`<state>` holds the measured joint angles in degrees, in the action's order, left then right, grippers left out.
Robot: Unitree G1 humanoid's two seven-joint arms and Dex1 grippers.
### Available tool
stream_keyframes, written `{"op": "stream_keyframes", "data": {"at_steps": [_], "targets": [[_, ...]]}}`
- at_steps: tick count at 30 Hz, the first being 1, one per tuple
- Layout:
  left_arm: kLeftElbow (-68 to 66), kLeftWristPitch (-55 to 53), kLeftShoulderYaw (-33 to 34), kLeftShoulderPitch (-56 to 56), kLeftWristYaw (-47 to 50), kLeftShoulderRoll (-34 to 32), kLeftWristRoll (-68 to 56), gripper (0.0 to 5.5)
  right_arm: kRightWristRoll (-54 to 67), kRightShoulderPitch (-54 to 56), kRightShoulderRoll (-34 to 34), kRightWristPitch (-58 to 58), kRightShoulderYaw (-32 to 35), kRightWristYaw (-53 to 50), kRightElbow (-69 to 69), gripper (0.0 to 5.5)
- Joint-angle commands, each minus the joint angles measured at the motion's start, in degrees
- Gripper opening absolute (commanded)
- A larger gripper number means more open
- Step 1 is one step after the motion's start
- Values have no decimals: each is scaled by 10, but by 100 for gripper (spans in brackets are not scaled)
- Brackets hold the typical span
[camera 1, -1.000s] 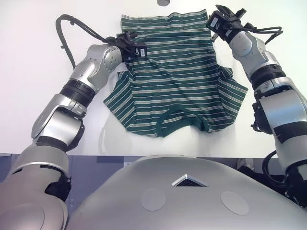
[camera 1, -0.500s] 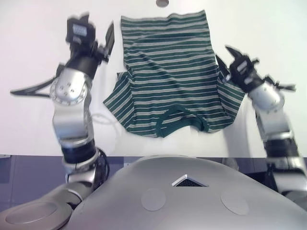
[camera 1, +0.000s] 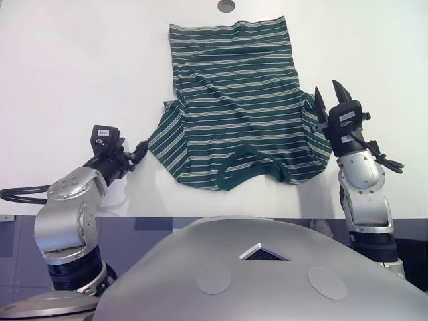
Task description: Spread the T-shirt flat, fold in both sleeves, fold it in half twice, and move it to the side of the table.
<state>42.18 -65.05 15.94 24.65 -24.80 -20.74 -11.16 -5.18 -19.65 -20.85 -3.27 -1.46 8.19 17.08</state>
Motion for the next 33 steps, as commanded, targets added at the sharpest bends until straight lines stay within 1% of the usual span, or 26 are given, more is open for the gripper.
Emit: {"op": "stream_keyframes", "data": {"at_steps": [1, 2, 4, 5, 6, 13, 15, 16, 17, 21, 25, 30, 33], "targets": [[-7, -16, -19, 41, -9, 14, -32, 283, -13, 16, -1, 6, 6, 5, 1, 167], [-5, -27, -15, 37, -8, 27, -45, 264, -14, 19, -1, 5, 6, 7, -1, 167], [-2, -49, -3, 27, -2, 51, -71, 243, -17, 24, -1, 4, 6, 10, -4, 167], [-1, -62, 3, 22, -1, 59, -84, 219, -19, 25, -1, 4, 6, 10, -5, 167], [-6, -63, 3, 19, 1, 58, -90, 211, -21, 27, 0, 3, 6, 11, -5, 167], [-37, -37, -18, 7, 28, 60, -96, 76, -28, 32, 6, 3, 4, 10, -6, 167], [-40, -22, -20, 8, 30, 54, -93, 39, -30, 30, 9, 2, 4, 8, -5, 167], [-41, -15, -21, 9, 33, 51, -91, 29, -30, 29, 9, 2, 5, 8, -5, 167], [-45, -6, -18, 8, 35, 44, -85, 5, -32, 27, 11, 1, 5, 6, -6, 167], [-59, 13, -9, -1, 43, 23, -80, 2, -40, 24, 20, -4, 6, -1, -10, 167], [1, -11, -5, -2, 45, 11, -102, 2, -48, 19, 27, -10, 6, -9, -13, 167], [27, 58, -20, -17, -16, -42, -122, 2, -58, 21, 33, -18, 4, -19, -25, 167], [27, 79, -32, -41, -42, -69, -133, 2, -65, 20, 39, -22, 3, -23, -27, 167]]}}
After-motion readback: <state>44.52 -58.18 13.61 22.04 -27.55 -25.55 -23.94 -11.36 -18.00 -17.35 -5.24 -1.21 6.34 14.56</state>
